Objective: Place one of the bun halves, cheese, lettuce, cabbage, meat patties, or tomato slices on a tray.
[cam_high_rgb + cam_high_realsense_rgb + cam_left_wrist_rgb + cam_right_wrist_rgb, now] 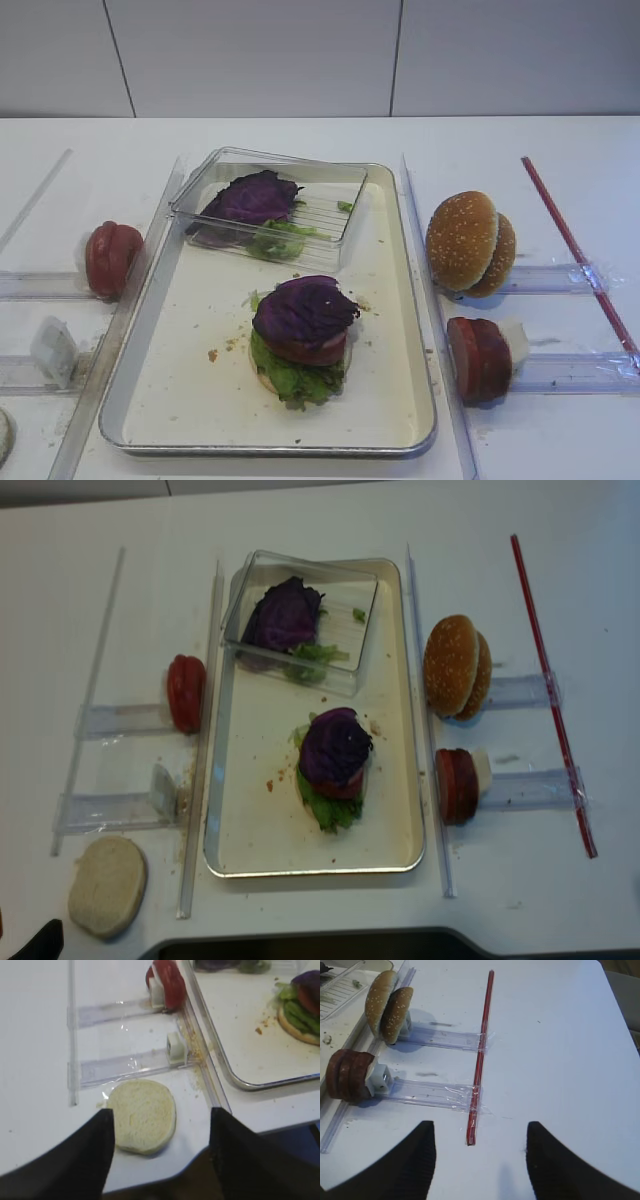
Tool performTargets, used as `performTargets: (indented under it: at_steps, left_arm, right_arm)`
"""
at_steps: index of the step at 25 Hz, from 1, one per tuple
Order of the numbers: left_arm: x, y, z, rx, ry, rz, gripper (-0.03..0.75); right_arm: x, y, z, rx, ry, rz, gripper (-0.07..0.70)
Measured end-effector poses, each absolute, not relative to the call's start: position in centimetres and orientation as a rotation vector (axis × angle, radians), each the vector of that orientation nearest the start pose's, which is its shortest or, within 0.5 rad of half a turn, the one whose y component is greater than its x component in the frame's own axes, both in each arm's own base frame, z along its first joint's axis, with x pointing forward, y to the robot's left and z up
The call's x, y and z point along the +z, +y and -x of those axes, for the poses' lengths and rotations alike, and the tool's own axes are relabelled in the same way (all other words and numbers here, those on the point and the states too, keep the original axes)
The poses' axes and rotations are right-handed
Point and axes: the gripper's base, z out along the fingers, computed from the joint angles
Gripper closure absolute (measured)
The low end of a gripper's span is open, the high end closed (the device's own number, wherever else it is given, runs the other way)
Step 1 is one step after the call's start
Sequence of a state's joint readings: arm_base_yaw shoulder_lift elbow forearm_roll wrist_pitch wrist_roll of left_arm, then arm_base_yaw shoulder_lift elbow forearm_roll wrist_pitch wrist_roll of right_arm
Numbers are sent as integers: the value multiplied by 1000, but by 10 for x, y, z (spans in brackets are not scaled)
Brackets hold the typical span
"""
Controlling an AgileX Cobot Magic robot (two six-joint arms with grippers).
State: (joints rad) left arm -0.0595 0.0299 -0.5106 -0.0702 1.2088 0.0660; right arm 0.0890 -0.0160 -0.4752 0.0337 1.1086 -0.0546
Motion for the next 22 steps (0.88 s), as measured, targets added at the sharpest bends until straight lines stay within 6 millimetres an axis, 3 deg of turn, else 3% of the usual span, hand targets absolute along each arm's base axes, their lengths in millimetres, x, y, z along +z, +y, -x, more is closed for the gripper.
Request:
performTargets:
  at_steps: [22]
  left_arm:
    - [264, -6, 12, -82, 2156, -153, 346]
  right_arm:
    - [267, 2, 7, 58, 2094, 155, 204]
